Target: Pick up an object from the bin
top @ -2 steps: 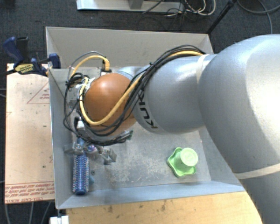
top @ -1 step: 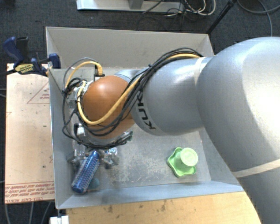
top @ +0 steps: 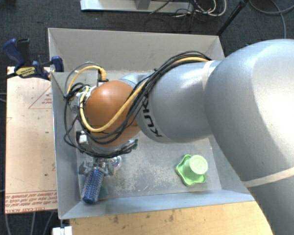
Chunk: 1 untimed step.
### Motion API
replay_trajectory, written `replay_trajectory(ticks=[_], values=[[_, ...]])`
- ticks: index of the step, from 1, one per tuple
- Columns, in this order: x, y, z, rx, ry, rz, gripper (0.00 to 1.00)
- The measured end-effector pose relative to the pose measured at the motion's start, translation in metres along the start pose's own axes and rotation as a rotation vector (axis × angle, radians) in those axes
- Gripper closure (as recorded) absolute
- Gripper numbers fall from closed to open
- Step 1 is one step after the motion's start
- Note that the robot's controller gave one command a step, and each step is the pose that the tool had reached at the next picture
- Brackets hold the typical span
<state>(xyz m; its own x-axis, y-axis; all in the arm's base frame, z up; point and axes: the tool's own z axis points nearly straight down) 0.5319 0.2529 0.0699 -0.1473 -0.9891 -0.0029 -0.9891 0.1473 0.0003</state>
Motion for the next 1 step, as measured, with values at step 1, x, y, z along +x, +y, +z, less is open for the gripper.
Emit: replay_trajectory(ticks=[1], values=[[0.0453,-0.0135,-0.1719,0.008,-0.002,-0.004,1.00]])
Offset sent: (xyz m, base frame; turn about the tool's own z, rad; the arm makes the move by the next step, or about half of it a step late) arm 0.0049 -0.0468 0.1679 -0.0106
